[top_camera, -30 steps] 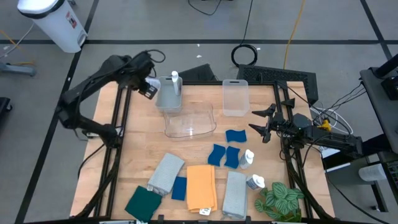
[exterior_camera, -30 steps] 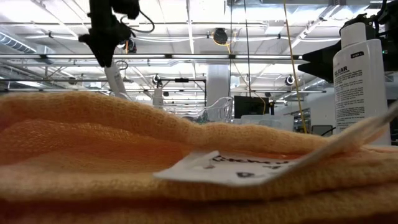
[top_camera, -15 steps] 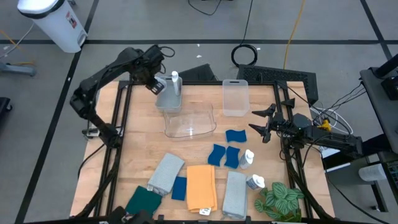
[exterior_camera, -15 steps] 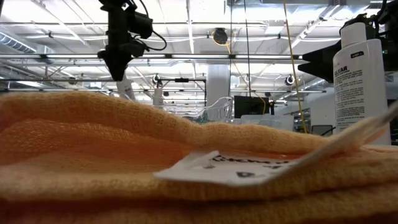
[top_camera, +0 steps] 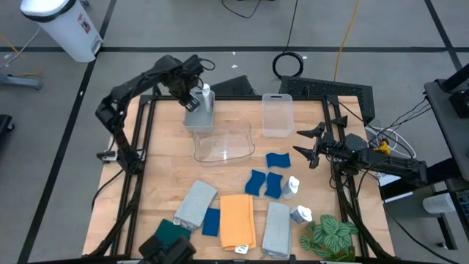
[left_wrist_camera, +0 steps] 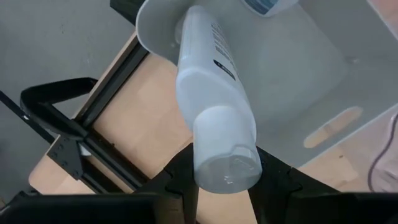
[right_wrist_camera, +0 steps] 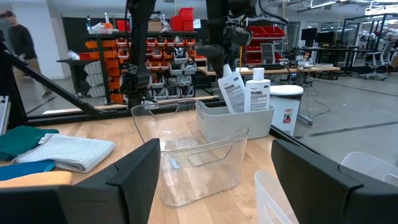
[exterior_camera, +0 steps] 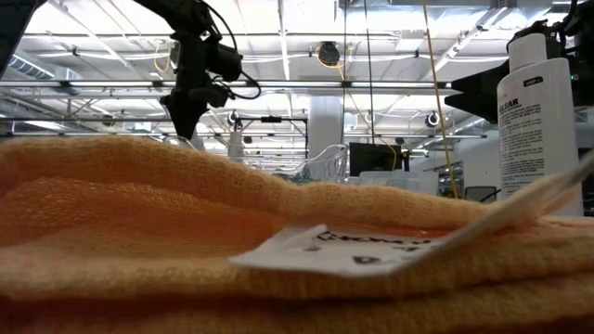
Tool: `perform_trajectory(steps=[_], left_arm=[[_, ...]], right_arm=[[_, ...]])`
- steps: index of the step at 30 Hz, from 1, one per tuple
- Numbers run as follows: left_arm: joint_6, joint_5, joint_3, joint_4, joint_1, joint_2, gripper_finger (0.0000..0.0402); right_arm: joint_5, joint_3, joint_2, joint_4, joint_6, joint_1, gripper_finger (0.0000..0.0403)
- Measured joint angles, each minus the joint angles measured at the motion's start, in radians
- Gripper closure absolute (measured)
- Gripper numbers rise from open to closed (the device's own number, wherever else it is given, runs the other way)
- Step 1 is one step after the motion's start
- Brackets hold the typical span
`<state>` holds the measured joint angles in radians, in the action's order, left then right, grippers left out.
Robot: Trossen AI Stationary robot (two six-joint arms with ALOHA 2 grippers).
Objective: Pick & Place Kitchen Items
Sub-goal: Put the white plastic restorer bottle into the gray bin
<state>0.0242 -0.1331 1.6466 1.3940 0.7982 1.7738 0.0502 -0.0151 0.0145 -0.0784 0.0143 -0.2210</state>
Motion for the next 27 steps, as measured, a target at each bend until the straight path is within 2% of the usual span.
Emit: perform_trajectory(steps=[8,13,17,27], left_arm=[[0.023,-0.009,0.0,-0.02,0.0,0.009,0.0289],[0.026,-0.059,0.001,-0.056,-0.003,0.009,0.023],[0.026,-0.083,0.001,-0.09,-0.002,0.009,0.0204],[0.047,-0.114,0.001,-0.11,-0.004,0.006,0.0196]], right_arm=[[0.0,0.0,0.0,0.0,0.0,0.0,0.0124],[0.0,0.0,0.0,0.0,0.0,0.0,0.0124],[0.0,0.0,0.0,0.0,0.0,0.0,0.0124],[0.0,0.0,0.0,0.0,0.0,0.0,0.0124]])
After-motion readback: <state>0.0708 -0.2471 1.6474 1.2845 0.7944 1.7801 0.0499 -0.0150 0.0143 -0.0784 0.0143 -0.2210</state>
